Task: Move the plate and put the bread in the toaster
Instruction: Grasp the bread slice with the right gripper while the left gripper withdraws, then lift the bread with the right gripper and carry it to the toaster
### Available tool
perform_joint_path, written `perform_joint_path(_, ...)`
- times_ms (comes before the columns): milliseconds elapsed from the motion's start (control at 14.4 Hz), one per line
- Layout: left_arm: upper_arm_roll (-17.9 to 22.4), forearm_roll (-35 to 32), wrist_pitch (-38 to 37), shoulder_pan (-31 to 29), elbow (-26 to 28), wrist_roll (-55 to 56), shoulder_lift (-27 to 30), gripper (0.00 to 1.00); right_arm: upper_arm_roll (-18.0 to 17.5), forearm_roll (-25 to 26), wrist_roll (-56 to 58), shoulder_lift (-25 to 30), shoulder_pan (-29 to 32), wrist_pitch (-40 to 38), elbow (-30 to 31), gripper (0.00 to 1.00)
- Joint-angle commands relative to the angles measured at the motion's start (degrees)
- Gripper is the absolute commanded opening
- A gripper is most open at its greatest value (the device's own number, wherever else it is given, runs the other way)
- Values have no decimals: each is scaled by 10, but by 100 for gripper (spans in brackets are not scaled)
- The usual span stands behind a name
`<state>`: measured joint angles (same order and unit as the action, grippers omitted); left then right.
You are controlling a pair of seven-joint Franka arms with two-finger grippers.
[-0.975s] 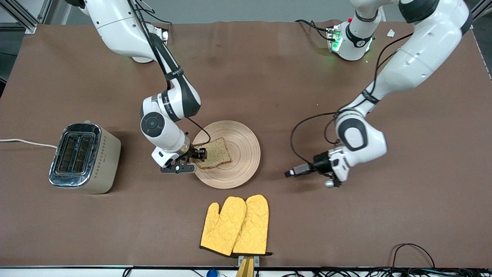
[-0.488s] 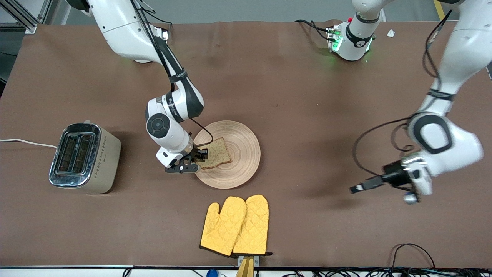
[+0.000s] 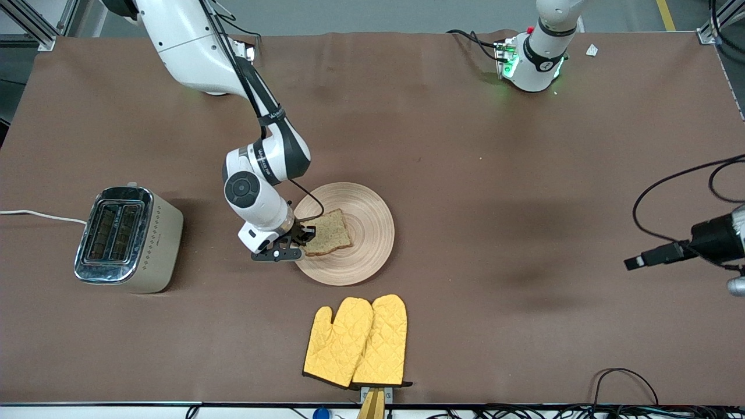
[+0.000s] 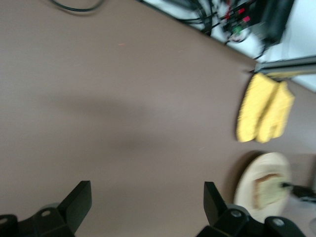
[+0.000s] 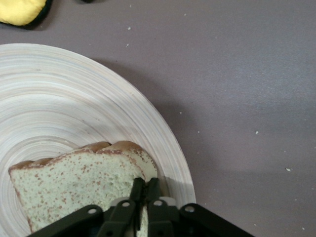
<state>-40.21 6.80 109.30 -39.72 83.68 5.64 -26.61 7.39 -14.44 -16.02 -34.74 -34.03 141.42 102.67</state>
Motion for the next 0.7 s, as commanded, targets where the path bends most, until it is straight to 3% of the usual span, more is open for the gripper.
perform_joint_path(0, 7, -72, -72, 4, 2, 21, 85, 100, 5, 0, -5, 2, -9, -10, -1, 0)
perform_joint_path(139, 1, -111, -94, 4, -1, 15, 119, 100, 11, 1, -4, 15, -4, -84, -32, 0)
perform_joint_path(348, -2, -140, -116, 6, -2, 10, 166, 100, 52, 15, -5, 70, -9, -201, -63, 0)
perform_joint_path(627, 0, -134, -160, 6, -14, -25, 184, 100, 89, 130, -2, 124, 2, -305, -93, 0)
